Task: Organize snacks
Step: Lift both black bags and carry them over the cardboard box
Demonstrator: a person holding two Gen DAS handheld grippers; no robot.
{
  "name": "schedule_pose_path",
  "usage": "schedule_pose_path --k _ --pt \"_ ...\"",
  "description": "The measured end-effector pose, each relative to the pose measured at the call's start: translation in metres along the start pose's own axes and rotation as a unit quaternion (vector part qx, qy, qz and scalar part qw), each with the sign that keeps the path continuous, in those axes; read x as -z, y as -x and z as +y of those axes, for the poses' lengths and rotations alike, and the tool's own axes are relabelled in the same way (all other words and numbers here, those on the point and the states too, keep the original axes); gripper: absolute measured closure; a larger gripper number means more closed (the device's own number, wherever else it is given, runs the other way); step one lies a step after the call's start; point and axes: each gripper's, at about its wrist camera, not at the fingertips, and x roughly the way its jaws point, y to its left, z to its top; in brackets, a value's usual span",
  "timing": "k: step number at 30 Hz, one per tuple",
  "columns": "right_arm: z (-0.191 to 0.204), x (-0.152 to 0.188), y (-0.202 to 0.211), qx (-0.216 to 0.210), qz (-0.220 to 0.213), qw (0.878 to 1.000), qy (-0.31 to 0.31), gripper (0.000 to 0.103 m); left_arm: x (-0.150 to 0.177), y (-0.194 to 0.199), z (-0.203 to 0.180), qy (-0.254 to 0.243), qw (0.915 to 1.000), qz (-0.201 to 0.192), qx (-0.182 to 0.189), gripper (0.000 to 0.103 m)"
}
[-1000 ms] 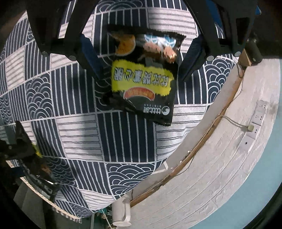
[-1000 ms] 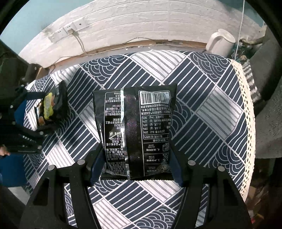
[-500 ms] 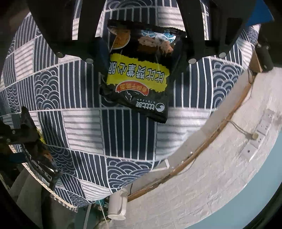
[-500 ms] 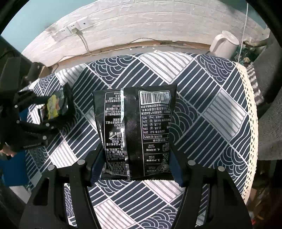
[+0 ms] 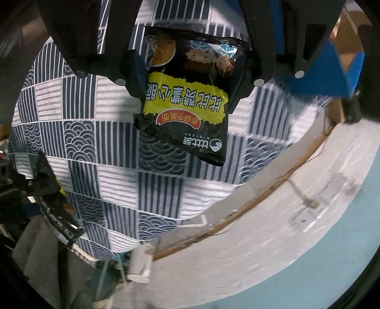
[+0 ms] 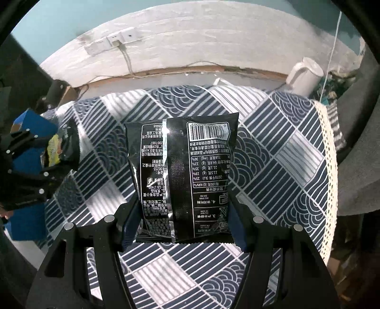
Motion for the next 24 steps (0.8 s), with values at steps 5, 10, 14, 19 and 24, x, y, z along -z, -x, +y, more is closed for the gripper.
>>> schedule_pose_path --k 5,10,14,19,24 --pt "0.018 0.002 0.018 -0.003 -0.017 1.000 0.020 0.038 0.022 0.031 0.014 0.038 0.9990 -0.022 -0.004 0.043" --pt "0.036 0.003 0.032 -0.005 -0.030 0.999 0.038 0.038 0.040 0.064 0.025 0.064 0.9968 -0.046 -0.006 0.043" --pt "0.050 0.006 0.044 -0.010 -0.040 0.998 0.049 0.038 0.056 0.083 0.032 0.080 0.9948 -0.063 -0.011 0.043" --pt "0.065 0.008 0.054 -0.014 -0.050 0.997 0.062 0.038 0.070 0.098 0.045 0.119 0.9906 -0.067 0.004 0.043" --pt "0.085 0.005 0.062 -0.017 -0.058 0.995 0.077 0.038 0.079 0.118 0.052 0.125 0.9885 -0.086 -0.004 0.043"
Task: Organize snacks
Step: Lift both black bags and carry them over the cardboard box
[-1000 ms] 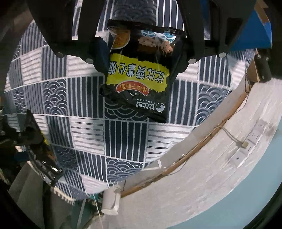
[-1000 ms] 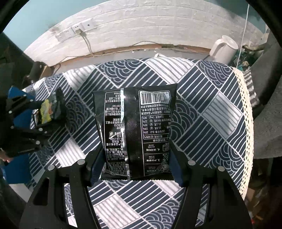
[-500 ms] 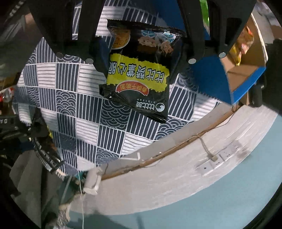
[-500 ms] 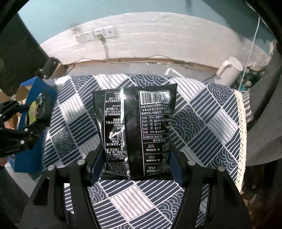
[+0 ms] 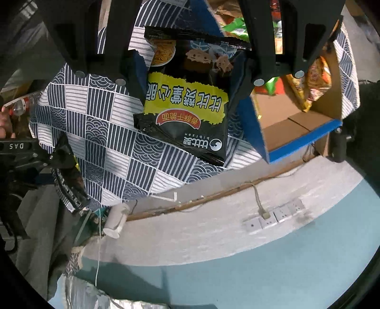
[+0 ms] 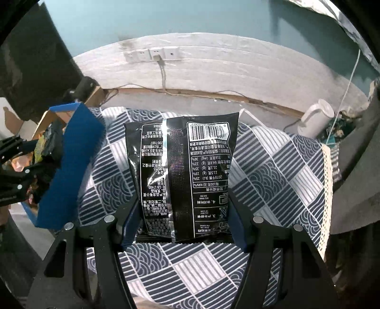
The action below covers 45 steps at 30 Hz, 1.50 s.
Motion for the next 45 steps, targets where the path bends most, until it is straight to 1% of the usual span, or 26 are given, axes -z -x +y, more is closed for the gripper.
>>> schedule_pose_path --k 3,10,14,18,24,30,34,37,41,45 --pt "0.012 -0.005 0.003 -0.003 -0.003 1.000 0.009 0.038 0.003 0.012 0.007 0.003 0.9999 -0.012 -0.003 0.043" --pt "0.045 -0.022 0.007 -0.014 -0.010 0.999 0.029 0.038 0.014 0.028 0.039 0.027 0.9992 -0.023 -0.017 0.043" --pt "0.071 -0.034 0.004 -0.033 -0.014 0.998 0.043 0.038 0.022 0.034 0.060 0.048 0.9982 -0.024 -0.025 0.043" --pt "0.102 -0.045 -0.003 -0.047 -0.012 0.997 0.063 0.038 0.031 0.043 0.086 0.065 0.9965 -0.032 -0.042 0.043" --pt "0.143 -0.060 -0.012 -0.066 -0.004 0.994 0.085 0.038 0.046 0.050 0.131 0.110 0.9917 -0.033 -0.056 0.043" --pt "0.180 -0.076 -0.028 -0.082 0.010 0.992 0.097 0.038 0.063 0.044 0.172 0.152 0.9865 -0.022 -0.057 0.043" --pt "0.205 -0.085 -0.041 -0.092 0.021 0.990 0.104 0.038 0.072 0.037 0.193 0.170 0.9830 -0.010 -0.069 0.043" --pt "0.223 -0.090 -0.050 -0.101 0.032 0.988 0.110 0.038 0.078 0.033 0.206 0.192 0.9793 -0.002 -0.064 0.043" --pt "0.246 -0.094 -0.062 -0.112 0.046 0.985 0.119 0.038 0.081 0.028 0.214 0.197 0.9785 0.003 -0.061 0.043" --pt "0.263 -0.096 -0.071 -0.109 0.053 0.983 0.136 0.038 0.083 0.024 0.221 0.200 0.9776 0.009 -0.064 0.043"
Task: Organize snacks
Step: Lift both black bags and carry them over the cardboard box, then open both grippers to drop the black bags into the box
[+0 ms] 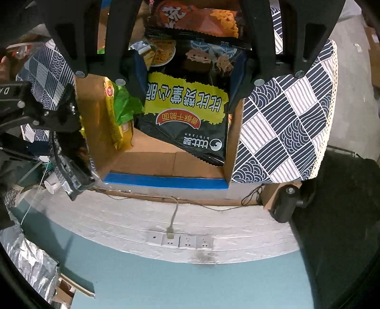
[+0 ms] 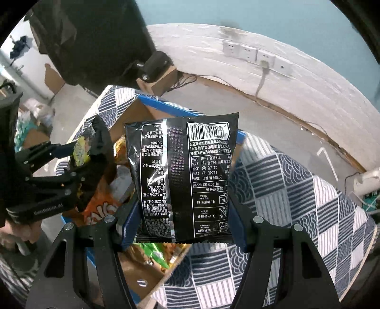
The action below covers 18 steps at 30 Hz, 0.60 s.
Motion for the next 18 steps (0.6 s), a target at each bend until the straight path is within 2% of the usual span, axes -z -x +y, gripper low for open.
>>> schedule_pose_path --k 4,7,10,18 --pt "0.010 -0.006 -0.008 0.000 0.004 1.000 0.013 0.038 0.001 0.001 0.003 -0.004 0.9999 -0.002 -0.016 0.042" --pt "0.012 -0.010 -0.011 -0.002 0.008 1.000 0.016 0.038 0.002 0.003 0.004 -0.007 0.9998 -0.002 -0.018 0.032" --pt "0.014 -0.011 -0.012 0.000 0.009 1.000 0.018 0.037 0.003 0.007 0.005 -0.011 0.9995 -0.010 -0.029 0.026" --pt "0.011 -0.007 0.006 -0.004 -0.011 1.000 0.015 0.031 0.006 0.026 0.000 -0.016 0.9990 -0.029 -0.030 0.024"
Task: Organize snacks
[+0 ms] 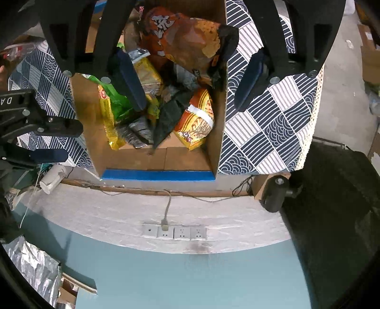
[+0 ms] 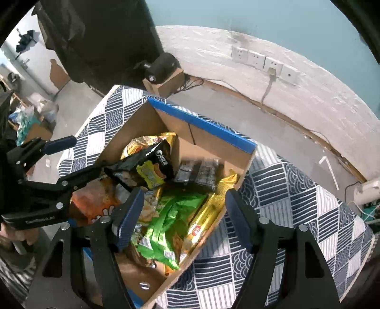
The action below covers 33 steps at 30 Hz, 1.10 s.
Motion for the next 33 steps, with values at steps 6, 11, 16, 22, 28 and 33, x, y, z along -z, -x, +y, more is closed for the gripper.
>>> schedule_pose_path --k 6,11,16,22,28,33 --pt "-0.002 0.011 0.027 0.008 -0.025 1.000 0.001 0.031 0.002 0.019 -0.011 -0.017 0.9997 -0.016 0.004 0.022" --pt "-0.010 0.025 0.051 0.023 -0.044 0.999 0.001 0.031 0.007 0.036 -0.022 -0.033 0.9991 -0.026 0.005 0.022" --pt "-0.018 0.043 0.074 0.040 -0.064 0.997 0.004 0.031 0.010 0.056 -0.033 -0.047 0.9977 -0.048 0.011 0.016" --pt "-0.030 0.072 0.101 0.056 -0.083 0.995 0.003 0.031 0.013 0.068 -0.049 -0.066 0.9957 -0.064 0.011 0.016" --pt "-0.046 0.096 0.126 0.072 -0.104 0.992 -0.013 0.031 0.018 0.081 -0.068 -0.092 0.9924 -0.081 0.013 0.016" --pt "-0.054 0.107 0.142 0.085 -0.117 0.989 -0.020 0.031 0.022 0.090 -0.084 -0.106 0.9900 -0.092 0.008 0.013"
